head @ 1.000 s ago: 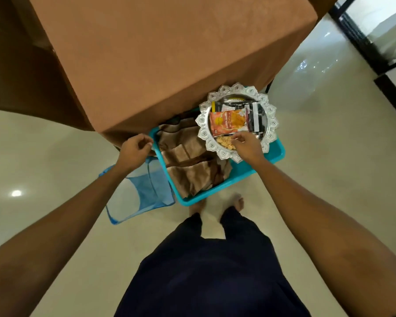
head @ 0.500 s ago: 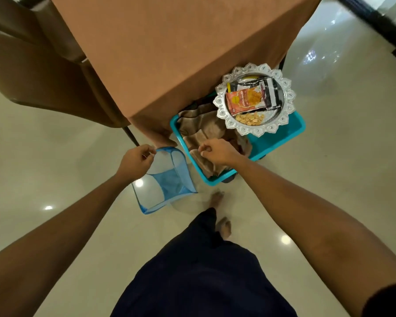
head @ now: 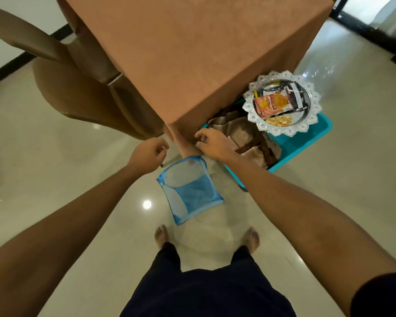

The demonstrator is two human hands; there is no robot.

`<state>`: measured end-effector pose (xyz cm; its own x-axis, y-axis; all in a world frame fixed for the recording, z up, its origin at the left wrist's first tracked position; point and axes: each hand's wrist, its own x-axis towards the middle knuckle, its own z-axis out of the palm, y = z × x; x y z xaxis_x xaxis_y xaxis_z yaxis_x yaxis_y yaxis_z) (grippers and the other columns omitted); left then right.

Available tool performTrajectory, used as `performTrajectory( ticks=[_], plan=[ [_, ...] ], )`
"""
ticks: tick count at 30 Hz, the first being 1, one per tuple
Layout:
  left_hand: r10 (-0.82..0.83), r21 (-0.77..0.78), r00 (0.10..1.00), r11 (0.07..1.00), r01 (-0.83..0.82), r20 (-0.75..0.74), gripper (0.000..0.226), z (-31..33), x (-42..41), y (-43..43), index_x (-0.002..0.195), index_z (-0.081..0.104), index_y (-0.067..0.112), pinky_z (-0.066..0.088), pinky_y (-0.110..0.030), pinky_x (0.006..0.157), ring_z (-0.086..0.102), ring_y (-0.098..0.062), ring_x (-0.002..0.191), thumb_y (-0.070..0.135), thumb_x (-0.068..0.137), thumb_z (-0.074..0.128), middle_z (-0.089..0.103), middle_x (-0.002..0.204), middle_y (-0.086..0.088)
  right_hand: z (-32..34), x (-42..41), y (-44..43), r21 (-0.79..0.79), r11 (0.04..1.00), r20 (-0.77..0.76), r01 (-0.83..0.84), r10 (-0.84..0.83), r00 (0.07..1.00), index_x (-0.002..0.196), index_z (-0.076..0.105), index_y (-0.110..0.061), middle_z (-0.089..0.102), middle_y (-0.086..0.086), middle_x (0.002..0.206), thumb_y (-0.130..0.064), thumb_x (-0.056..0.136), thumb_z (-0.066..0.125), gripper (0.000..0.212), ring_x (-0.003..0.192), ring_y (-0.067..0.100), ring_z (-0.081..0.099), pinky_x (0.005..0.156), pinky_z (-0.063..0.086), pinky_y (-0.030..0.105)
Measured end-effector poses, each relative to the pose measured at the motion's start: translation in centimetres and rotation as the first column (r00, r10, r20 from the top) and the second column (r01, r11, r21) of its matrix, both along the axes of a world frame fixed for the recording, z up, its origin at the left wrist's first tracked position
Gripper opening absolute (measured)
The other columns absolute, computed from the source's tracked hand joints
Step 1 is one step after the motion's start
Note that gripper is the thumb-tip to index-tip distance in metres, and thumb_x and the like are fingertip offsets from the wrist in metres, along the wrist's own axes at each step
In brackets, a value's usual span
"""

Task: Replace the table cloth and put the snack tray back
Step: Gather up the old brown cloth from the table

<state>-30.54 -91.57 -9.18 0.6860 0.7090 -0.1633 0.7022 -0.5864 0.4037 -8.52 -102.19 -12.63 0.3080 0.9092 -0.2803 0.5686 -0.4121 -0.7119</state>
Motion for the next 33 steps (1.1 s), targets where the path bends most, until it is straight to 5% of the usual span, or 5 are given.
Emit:
performTrajectory(
  ticks=[8, 17, 21, 25, 33],
  plan=[
    [-0.126, -0.035, 0.988, 0.991, 0.130, 0.094, 0.016, -1.0, -6.3, 11.4, 0.102, 0.071, 0.016, 0.051, -0.035, 0.075, 0.062, -0.021, 0.085, 0.017, 0.089, 0.062, 0.066, 0.094, -0.003, -0.4, -10.2, 12.1, 0.141, 0.982, 0.308, 0.126, -0.165, 0.937, 0.122, 0.063, -0.002, 0.059, 0.024, 0.118, -0.026, 0.090, 0.056, 0.041, 0.110, 0.043, 0.053, 0.096, 0.046, 0.049],
    [-0.222, -0.046, 0.974, 0.973, 0.224, 0.050, 0.016, 2.3, -11.3, 20.8, 0.106, 0.068, 0.019, 0.048, -0.031, 0.078, 0.060, -0.018, 0.092, 0.024, 0.096, 0.056, 0.061, 0.101, -0.001, -1.0, -12.9, 19.4, -0.186, 0.950, 0.345, 0.252, -0.177, 0.922, 0.134, 0.056, 0.000, 0.049, 0.029, 0.136, -0.077, 0.082, 0.024, 0.099, 0.129, 0.045, 0.046, 0.107, 0.038, 0.056],
    [-0.182, -0.056, 0.980, 0.981, 0.187, 0.085, 0.014, 2.6, -10.6, 25.3, 0.107, 0.066, 0.022, 0.048, -0.027, 0.077, 0.058, -0.012, 0.090, 0.026, 0.097, 0.056, 0.057, 0.098, 0.006, -0.1, -13.4, 22.1, -0.337, 0.912, 0.368, 0.233, -0.100, 0.924, 0.160, 0.020, -0.015, 0.013, 0.018, 0.167, -0.071, 0.091, 0.047, 0.093, 0.153, 0.039, 0.014, 0.122, 0.016, 0.051],
    [-0.223, -0.076, 0.973, 0.971, 0.227, 0.066, 0.016, 2.2, -9.4, 28.9, 0.110, 0.067, 0.021, 0.054, -0.030, 0.082, 0.060, -0.010, 0.092, 0.024, 0.097, 0.058, 0.062, 0.105, 0.005, -1.3, -14.0, 23.8, -0.322, 0.899, 0.418, 0.295, -0.145, 0.897, 0.163, -0.003, -0.022, -0.011, 0.010, 0.169, -0.086, 0.085, 0.033, 0.107, 0.156, 0.032, -0.009, 0.125, 0.001, 0.050],
    [-0.331, -0.075, 0.941, 0.943, 0.325, -0.077, 0.040, -0.8, -2.9, 40.9, 0.133, 0.055, 0.024, 0.048, -0.043, 0.103, 0.050, -0.016, 0.123, 0.029, 0.094, 0.062, 0.053, 0.136, 0.003, -3.3, -9.5, 32.7, -0.230, 0.896, 0.493, 0.381, -0.231, 0.839, 0.162, 0.006, -0.012, -0.004, 0.016, 0.169, -0.094, 0.073, 0.010, 0.121, 0.156, 0.035, -0.007, 0.125, -0.004, 0.054]
  ],
)
